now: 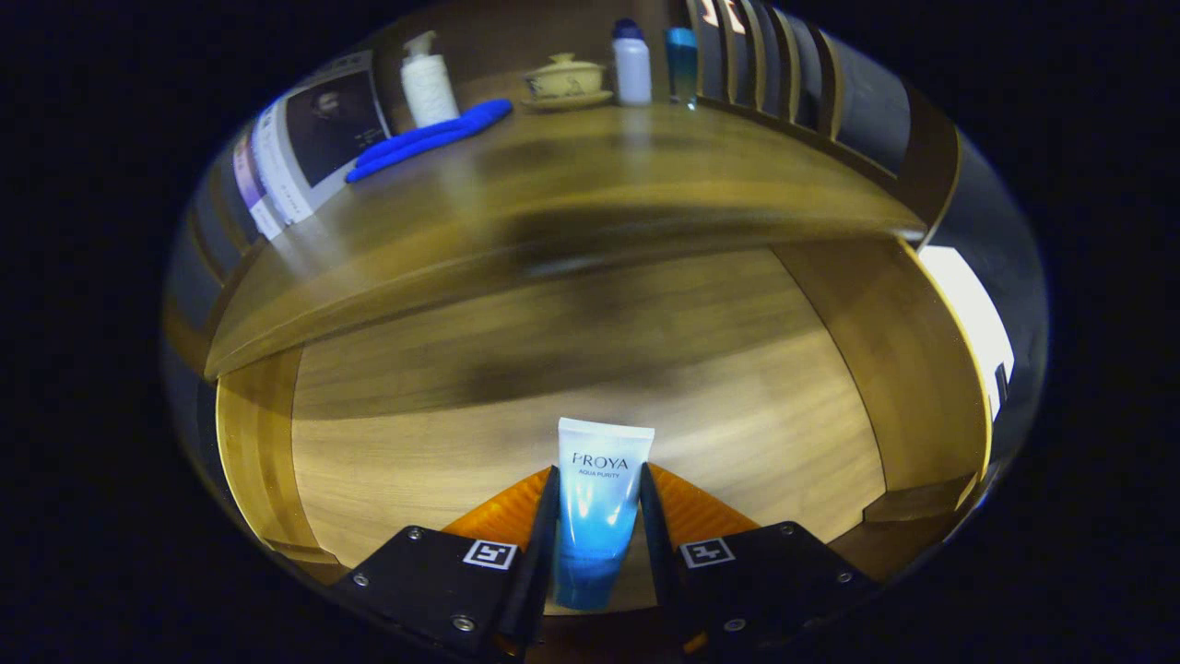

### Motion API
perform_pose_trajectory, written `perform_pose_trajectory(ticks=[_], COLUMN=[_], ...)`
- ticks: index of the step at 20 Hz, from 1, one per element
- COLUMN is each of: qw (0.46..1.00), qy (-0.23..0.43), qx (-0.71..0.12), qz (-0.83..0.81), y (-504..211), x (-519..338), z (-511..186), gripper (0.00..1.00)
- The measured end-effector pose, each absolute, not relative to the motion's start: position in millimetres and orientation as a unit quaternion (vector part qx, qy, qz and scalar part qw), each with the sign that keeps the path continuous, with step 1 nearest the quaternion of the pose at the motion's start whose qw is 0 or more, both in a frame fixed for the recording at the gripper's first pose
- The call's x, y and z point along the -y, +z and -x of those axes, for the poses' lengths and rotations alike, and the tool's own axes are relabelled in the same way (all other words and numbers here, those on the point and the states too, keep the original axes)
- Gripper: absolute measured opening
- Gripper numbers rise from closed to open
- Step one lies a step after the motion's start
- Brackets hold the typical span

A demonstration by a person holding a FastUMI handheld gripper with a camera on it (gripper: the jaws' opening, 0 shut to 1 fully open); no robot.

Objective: Pull open the drawer, take out the items inside it, and place them on the countertop above the cabinet.

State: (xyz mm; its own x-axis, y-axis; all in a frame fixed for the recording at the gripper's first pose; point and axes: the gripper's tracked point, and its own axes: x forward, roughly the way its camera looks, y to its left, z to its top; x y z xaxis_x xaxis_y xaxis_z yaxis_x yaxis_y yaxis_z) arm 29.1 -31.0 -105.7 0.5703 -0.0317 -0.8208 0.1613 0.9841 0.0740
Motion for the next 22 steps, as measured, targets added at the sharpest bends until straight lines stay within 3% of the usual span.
perform_pose_trajectory(ticks=[7, 16, 22], qw=[0.929, 0.971, 0.978], qy=[-0.050, -0.058, -0.042], qx=[-0.362, -0.228, -0.201], qz=[-0.066, -0.039, -0.036], y=[-61.6, 53.9, 84.2], x=[34.5, 26.7, 23.2], z=[-35.3, -39.5, -81.6], gripper=[0.50, 0.49, 0.50])
